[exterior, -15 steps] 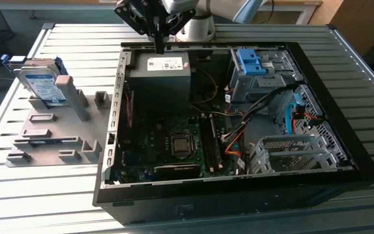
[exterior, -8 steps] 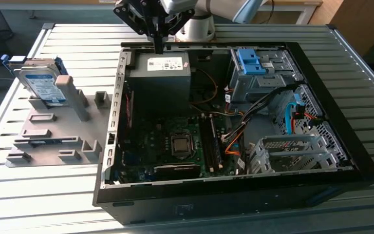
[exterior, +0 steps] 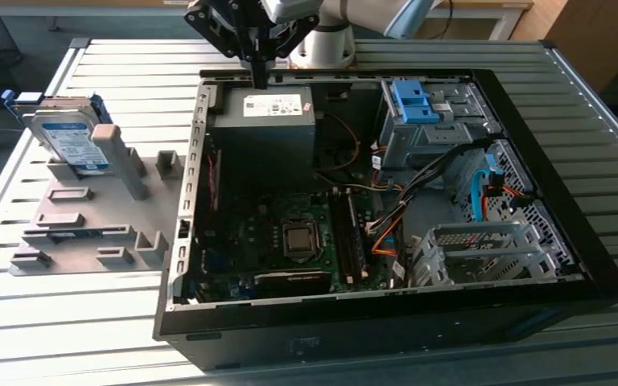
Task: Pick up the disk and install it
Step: 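Reach for the disk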
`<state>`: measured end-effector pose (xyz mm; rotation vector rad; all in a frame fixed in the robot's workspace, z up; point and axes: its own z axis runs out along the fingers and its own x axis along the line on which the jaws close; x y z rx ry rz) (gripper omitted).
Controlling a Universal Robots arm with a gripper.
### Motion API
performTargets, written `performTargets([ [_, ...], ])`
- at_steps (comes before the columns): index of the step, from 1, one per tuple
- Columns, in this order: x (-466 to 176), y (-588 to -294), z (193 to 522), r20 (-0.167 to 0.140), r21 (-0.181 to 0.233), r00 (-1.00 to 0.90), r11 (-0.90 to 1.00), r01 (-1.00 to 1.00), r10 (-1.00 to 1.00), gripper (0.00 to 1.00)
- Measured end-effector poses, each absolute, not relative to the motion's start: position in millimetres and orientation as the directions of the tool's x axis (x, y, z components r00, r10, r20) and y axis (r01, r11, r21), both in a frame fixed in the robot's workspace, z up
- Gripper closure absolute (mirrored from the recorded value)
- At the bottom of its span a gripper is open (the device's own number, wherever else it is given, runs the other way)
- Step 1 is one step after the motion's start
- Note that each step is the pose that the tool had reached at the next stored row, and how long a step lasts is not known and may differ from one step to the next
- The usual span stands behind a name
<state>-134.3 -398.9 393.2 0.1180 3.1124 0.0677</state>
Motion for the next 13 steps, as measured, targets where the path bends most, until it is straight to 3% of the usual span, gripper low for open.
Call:
performTargets([
  [13, -137.4, -398.9, 393.1, -0.024, 0.044, -0.997, 0.996, 0.075, 0.076, 0.89],
])
